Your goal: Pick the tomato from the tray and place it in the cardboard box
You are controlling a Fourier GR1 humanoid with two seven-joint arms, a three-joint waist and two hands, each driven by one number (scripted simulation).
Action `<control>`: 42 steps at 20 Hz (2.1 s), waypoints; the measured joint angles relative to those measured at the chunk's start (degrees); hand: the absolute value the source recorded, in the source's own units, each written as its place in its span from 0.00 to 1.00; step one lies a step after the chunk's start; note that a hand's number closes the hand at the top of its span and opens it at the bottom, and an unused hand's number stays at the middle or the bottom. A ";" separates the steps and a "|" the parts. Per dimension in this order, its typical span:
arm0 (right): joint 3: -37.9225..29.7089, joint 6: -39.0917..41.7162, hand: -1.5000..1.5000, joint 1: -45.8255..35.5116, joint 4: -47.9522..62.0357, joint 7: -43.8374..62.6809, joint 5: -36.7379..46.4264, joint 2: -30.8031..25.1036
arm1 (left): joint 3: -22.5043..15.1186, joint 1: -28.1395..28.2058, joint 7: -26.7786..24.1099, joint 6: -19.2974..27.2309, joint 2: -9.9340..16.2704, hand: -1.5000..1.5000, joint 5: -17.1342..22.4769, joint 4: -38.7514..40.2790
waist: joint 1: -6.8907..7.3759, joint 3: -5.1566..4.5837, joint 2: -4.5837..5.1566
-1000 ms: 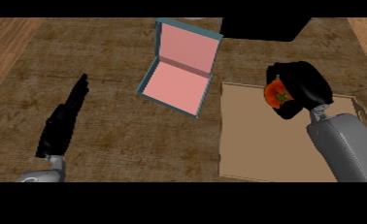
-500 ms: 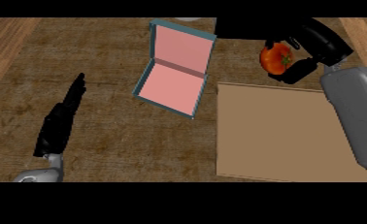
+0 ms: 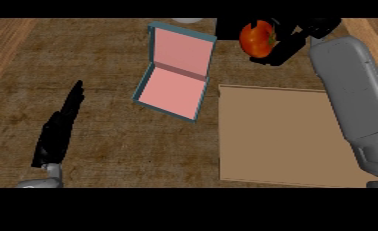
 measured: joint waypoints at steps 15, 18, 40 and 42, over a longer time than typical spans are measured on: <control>5.19 -5.92 1.00 -13.46 12.09 12.44 6.06 15.47 | 0.44 -0.43 0.21 -0.74 -0.25 0.50 -0.25 -0.44 | 0.27 -0.03 0.10; 7.28 -9.13 1.00 -15.90 17.76 13.01 6.14 17.34 | 0.09 -1.51 0.79 -0.68 -0.69 0.50 -0.48 -0.22 | 0.82 -0.03 0.28; 9.22 -24.06 0.00 -17.52 33.63 11.46 -17.70 19.10 | -1.46 -2.29 -0.17 -1.62 -1.48 0.50 -1.41 0.06 | 3.68 0.01 1.15; 6.13 -24.13 0.00 -18.71 34.31 11.06 -20.84 19.10 | -1.26 -2.75 -0.22 -1.37 -1.54 0.50 -1.49 0.45 | 3.45 0.01 1.20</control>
